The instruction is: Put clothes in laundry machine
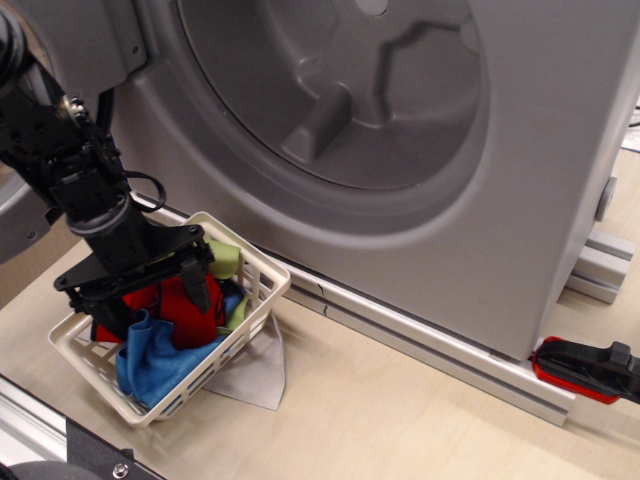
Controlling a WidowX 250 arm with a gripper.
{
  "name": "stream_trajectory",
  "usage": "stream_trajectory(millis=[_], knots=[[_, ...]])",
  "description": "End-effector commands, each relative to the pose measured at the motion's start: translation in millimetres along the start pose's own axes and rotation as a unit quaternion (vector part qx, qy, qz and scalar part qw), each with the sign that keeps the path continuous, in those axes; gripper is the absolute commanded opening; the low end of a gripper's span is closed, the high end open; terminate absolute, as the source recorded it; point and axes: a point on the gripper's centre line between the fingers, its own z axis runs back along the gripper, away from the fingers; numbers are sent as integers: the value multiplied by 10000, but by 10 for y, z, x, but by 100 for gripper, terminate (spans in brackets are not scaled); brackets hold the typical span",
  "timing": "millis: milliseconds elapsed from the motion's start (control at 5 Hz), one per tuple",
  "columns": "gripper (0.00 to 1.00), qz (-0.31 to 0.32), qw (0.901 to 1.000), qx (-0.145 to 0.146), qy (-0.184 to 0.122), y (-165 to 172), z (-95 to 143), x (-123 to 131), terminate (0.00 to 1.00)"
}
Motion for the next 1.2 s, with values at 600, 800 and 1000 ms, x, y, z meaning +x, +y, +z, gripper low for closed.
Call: stream_trajectory(millis=[600, 800, 1000], knots=[[0, -630, 9944, 793, -293, 48, -39, 76, 0], [0, -711, 9949, 586, -401, 11, 330, 91, 0], [0, -799, 9947, 514, -403, -63, 701, 88, 0]])
